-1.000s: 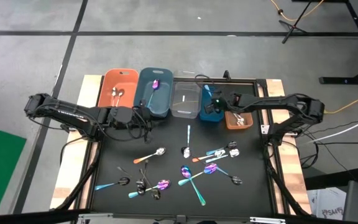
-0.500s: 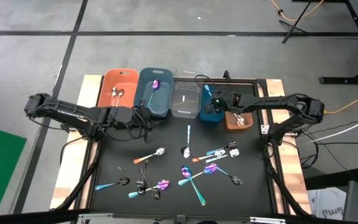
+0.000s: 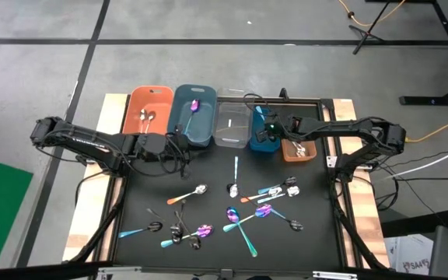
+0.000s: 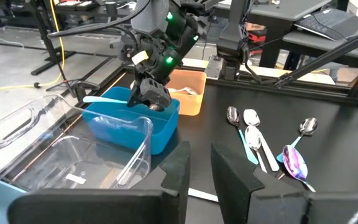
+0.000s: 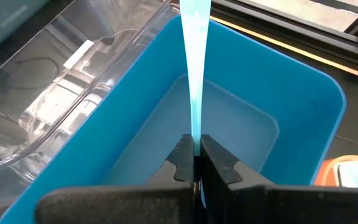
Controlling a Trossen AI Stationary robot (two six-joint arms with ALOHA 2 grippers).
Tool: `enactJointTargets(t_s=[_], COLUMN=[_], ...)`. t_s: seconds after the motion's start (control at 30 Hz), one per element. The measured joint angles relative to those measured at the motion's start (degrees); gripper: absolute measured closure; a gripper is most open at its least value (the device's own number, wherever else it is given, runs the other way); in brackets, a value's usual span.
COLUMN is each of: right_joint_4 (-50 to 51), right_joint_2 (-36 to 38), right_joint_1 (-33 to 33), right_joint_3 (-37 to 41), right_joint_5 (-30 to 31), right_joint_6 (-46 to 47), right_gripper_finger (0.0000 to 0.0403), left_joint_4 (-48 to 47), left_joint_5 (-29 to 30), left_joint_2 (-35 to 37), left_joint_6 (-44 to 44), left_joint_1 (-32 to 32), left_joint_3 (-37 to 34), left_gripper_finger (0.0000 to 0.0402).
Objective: Sort silverware by color (type)
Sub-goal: Put the light blue spoon into the right blue bin
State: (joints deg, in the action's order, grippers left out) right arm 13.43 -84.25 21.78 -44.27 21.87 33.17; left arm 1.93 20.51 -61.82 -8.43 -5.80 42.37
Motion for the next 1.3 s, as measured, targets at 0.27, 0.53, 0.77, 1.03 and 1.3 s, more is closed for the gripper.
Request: enactJointTargets(t_s=[0.27,0.53,0.77,1.03,1.3], right_joint_4=[0.0,0.0,0.1,0.6,0.5], right_joint_2=[0.0,0.0,0.0,0.0,0.0], right_joint_1=[0.0,0.0,0.0,0.0,0.0], right_joint_3=[0.0,0.0,0.0,0.0,0.0], right_joint_5=[0.0,0.0,-0.9,-1.0,-5.2], right_joint_6=[0.0,0.0,-0.6,-0.6,1.4], right_gripper_finger=[0.0400,0.0400,0.0400,0.0400,0.0400], left_joint_4=[0.0,0.0,0.0,0.0,0.0], left_joint_5=[0.0,0.0,0.0,0.0,0.0], left_joint_2=[0.0,0.0,0.0,0.0,0.0], left_joint_6=[0.0,0.0,0.0,-0.1,0.0], left_joint_1=[0.0,0.0,0.0,0.0,0.0], left_joint_3=[0.0,0.0,0.0,0.0,0.0], left_gripper_finger=[0.0342,0.0342,0.0342,0.0342,0.0342])
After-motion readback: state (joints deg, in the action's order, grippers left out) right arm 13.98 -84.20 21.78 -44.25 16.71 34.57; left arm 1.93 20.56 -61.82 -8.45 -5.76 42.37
